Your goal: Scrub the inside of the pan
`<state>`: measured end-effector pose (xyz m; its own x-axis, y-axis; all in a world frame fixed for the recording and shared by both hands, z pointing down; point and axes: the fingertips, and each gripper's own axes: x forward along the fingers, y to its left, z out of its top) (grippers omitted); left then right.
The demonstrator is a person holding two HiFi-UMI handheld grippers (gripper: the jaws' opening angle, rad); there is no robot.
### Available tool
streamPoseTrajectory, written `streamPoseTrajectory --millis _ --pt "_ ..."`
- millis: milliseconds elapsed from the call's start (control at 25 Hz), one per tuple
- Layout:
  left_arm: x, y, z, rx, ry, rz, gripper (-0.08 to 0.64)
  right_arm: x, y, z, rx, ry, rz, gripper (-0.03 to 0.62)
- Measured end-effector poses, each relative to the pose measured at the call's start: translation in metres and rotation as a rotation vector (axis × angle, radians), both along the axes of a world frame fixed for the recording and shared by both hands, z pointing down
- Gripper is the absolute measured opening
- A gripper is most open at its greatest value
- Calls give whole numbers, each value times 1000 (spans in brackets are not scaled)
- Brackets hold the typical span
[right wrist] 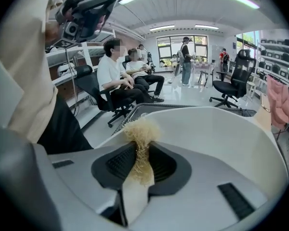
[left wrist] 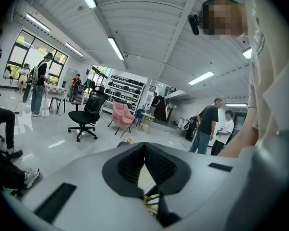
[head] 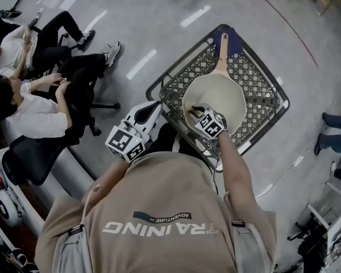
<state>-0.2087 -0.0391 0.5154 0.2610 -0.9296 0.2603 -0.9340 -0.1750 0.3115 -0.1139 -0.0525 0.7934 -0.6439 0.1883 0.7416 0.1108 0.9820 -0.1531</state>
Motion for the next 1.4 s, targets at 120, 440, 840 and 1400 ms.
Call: streamPoseTrajectory --millis 120,440,840,1400 --pt "-11 -1 -4 13 -7 -21 18 -14 -17 3 11 2 79 94" --pt "-39 5 1 -5 -11 -59 17 -24 -52 16 71 51 177 94" --pt "-40 -1 9 -27 -15 -31 18 -16 -114 16 244 121 279 94" --pt "-46 0 2 -22 -25 -45 17 31 -169 27 500 316 234 94"
